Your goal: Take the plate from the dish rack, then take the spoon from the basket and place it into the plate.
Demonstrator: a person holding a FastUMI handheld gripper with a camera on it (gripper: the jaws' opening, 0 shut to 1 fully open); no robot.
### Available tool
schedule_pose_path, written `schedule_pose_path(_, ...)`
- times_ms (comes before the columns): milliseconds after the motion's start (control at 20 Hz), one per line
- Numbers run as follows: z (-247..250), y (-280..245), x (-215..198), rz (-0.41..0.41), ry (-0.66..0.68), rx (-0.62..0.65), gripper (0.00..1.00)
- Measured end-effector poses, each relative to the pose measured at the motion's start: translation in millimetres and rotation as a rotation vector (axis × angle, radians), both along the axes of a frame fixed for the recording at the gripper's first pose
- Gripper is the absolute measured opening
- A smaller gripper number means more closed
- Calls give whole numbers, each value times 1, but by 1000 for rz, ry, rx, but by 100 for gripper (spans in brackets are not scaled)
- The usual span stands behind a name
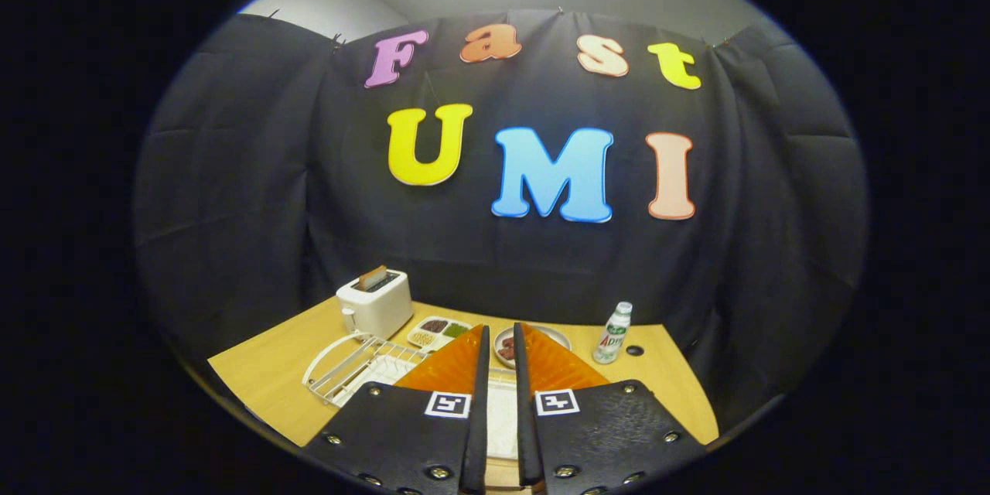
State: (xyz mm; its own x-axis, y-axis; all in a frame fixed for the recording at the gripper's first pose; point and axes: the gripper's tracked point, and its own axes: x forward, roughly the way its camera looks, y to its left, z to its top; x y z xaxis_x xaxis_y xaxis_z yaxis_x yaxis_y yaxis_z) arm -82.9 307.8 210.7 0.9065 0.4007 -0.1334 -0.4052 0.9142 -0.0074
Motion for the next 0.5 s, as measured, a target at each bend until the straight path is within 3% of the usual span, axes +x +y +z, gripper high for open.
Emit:
schedule_pose_path(250, 62, -29, 22, -56, -11, 90, 16)
schedule_pose_path(500, 74, -55, 41, -102, -28, 128, 16)
